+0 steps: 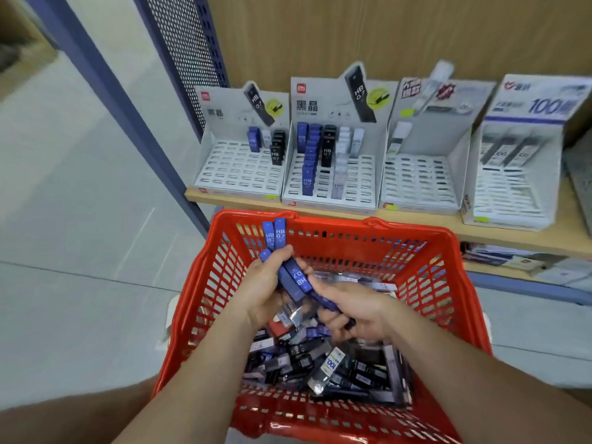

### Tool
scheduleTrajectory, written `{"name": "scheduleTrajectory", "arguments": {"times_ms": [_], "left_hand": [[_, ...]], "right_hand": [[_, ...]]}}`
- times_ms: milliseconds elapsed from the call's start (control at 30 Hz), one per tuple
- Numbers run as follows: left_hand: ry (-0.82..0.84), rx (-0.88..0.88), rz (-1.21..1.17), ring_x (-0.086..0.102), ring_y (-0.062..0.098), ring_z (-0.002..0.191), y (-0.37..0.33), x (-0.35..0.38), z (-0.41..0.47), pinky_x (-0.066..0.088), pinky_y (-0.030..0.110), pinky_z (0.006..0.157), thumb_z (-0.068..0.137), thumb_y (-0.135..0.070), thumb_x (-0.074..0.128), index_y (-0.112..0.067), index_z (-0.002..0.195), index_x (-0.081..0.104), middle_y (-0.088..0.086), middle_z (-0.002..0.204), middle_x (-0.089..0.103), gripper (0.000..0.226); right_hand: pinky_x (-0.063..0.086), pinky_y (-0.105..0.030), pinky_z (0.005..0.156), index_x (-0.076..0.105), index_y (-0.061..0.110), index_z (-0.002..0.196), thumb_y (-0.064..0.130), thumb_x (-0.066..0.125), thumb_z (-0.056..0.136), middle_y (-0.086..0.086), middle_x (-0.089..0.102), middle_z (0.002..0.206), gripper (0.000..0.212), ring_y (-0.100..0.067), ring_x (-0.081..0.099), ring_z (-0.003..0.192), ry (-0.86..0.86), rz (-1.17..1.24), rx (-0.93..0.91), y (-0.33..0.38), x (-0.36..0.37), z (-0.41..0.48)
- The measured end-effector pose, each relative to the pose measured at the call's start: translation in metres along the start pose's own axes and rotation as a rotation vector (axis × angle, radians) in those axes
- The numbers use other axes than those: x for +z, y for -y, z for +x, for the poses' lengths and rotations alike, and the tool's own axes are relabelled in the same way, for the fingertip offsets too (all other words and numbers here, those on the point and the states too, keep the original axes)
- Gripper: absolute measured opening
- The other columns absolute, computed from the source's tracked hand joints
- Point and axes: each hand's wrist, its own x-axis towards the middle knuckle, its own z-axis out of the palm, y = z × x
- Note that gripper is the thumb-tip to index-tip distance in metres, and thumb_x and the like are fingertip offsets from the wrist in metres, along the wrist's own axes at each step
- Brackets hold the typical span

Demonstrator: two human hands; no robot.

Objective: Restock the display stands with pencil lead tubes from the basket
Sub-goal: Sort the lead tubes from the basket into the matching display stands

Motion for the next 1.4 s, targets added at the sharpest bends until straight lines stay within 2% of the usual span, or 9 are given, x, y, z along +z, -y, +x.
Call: {"name": "scheduleTrajectory", "arguments": {"times_ms": [167,333,467,600,700,900,1067,1233,1400], "left_hand": [[-0.040,0.111,0.061,0.059,0.019,0.057,-0.007,0.016,-0.020,0.052,0.034,0.063,0.095,-0.019,0.055,-0.005,0.078,0.057,0.009,0.065,0.061,0.022],[-0.042,0.163,0.168,0.062,0.021,0.064,-0.013,0.029,-0.042,0.051,0.036,0.068,0.094,-0.024,0.058,-0.007,0.075,0.062,0.008,0.068,0.066,0.026],[-0.077,0.182,0.051,0.062,0.019,0.062,-0.029,0.033,-0.050,0.052,0.035,0.061,0.096,-0.027,0.055,-0.009,0.085,0.059,0.005,0.067,0.066,0.021],[0.049,0.097,0.310,0.060,0.020,0.057,-0.023,0.041,-0.064,0.051,0.030,0.057,0.094,-0.022,0.058,-0.006,0.087,0.059,0.009,0.065,0.065,0.017],[0.214,0.058,0.481,0.061,0.017,0.055,-0.012,0.055,-0.078,0.051,0.027,0.056,0.093,-0.013,0.056,0.001,0.094,0.063,0.009,0.066,0.067,0.015],[0.321,-0.034,0.531,0.056,0.021,0.055,-0.011,0.057,-0.089,0.049,0.028,0.056,0.092,-0.015,0.060,-0.005,0.096,0.063,0.011,0.065,0.062,0.011],[0.228,0.009,0.538,0.044,0.015,0.047,-0.004,0.054,-0.090,0.039,0.025,0.050,0.093,-0.024,0.061,-0.006,0.091,0.061,0.004,0.053,0.051,0.018],[0.199,0.068,0.440,0.040,0.013,0.041,-0.018,0.053,-0.085,0.036,0.021,0.043,0.094,-0.022,0.058,-0.004,0.086,0.064,0.003,0.050,0.049,0.021],[0.190,0.116,0.443,0.040,0.016,0.044,-0.024,0.056,-0.086,0.037,0.021,0.046,0.095,-0.028,0.056,-0.004,0.083,0.068,0.008,0.051,0.048,0.029]], "right_hand": [[0.040,-0.015,0.042,0.059,0.013,0.094,0.041,0.061,0.090,0.000,0.056,0.066,0.028,-0.009,0.049,0.051,0.041,0.073,-0.152,0.006,0.012,-0.023],[0.035,-0.016,0.038,0.054,0.012,0.089,0.027,0.063,0.086,-0.003,0.056,0.063,0.017,-0.013,0.053,0.051,0.045,0.068,-0.273,-0.002,0.023,-0.037],[0.047,-0.022,0.046,0.055,0.011,0.090,0.011,0.058,0.096,-0.004,0.057,0.065,0.007,-0.017,0.059,0.055,0.007,0.145,-0.271,0.000,0.017,-0.052],[0.036,-0.019,0.037,0.054,0.013,0.091,0.031,0.068,0.091,-0.002,0.049,0.060,0.022,-0.012,0.044,0.046,-0.209,0.449,-0.372,0.013,0.014,-0.052],[0.033,-0.021,0.038,0.063,0.008,0.090,0.055,0.077,0.070,-0.005,0.057,0.061,0.052,-0.016,0.044,0.044,-0.306,0.258,-0.457,0.024,0.020,-0.052],[0.048,-0.029,0.048,0.062,0.010,0.075,0.028,0.076,0.083,-0.007,0.063,0.061,0.024,-0.022,0.058,0.049,-0.329,0.102,-0.404,0.033,0.019,-0.056],[0.041,-0.031,0.056,0.054,0.014,0.074,0.017,0.063,0.091,-0.002,0.058,0.064,0.019,-0.018,0.048,0.055,-0.339,0.489,-0.507,0.051,0.001,-0.043],[0.055,-0.033,0.060,0.053,0.014,0.079,0.025,0.064,0.094,-0.001,0.052,0.060,0.022,-0.021,0.067,0.064,-0.167,0.782,-0.571,0.064,0.008,-0.040],[0.040,-0.020,0.037,0.047,0.013,0.079,0.022,0.059,0.096,0.001,0.043,0.053,0.023,-0.010,0.045,0.040,-0.122,0.940,-0.615,0.078,0.018,-0.032]]}}
